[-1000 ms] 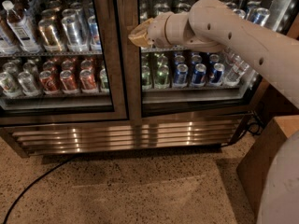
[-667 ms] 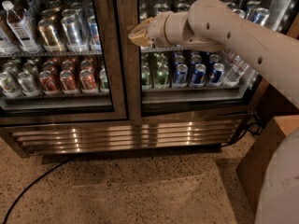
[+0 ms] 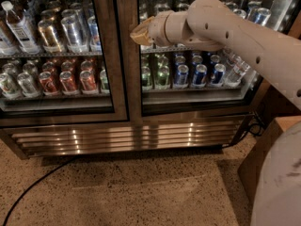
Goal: Close right fridge door
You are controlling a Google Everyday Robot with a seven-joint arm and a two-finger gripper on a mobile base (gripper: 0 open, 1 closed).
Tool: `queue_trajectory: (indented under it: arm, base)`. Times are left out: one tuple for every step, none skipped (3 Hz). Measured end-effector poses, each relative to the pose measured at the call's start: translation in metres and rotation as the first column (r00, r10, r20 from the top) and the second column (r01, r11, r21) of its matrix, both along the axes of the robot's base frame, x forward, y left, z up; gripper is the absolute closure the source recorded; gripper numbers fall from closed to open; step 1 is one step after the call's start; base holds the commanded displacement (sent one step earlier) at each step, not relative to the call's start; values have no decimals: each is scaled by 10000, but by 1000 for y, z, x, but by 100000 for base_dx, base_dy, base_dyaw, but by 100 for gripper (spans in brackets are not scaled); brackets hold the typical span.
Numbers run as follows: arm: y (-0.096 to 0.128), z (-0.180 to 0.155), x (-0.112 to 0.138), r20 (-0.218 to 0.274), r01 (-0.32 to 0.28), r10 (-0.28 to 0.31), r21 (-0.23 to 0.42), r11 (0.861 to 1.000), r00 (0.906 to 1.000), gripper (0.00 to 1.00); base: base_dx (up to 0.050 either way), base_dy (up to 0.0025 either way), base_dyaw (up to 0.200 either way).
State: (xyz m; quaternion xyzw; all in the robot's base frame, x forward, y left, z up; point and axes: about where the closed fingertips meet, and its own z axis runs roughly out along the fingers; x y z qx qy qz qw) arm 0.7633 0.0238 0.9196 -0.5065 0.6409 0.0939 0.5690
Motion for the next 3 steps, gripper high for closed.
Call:
queue_trajectory:
  arm:
    - [0, 0, 0, 0, -1, 1, 0, 10000, 10000, 100]
    - [0, 0, 0, 0, -1, 1, 0, 10000, 10000, 100]
    - [2, 0, -7, -1, -5, 5, 1, 10000, 10000, 100]
  base:
    - [4851, -1, 12]
    - [0, 0, 0]
    - [0, 0, 0]
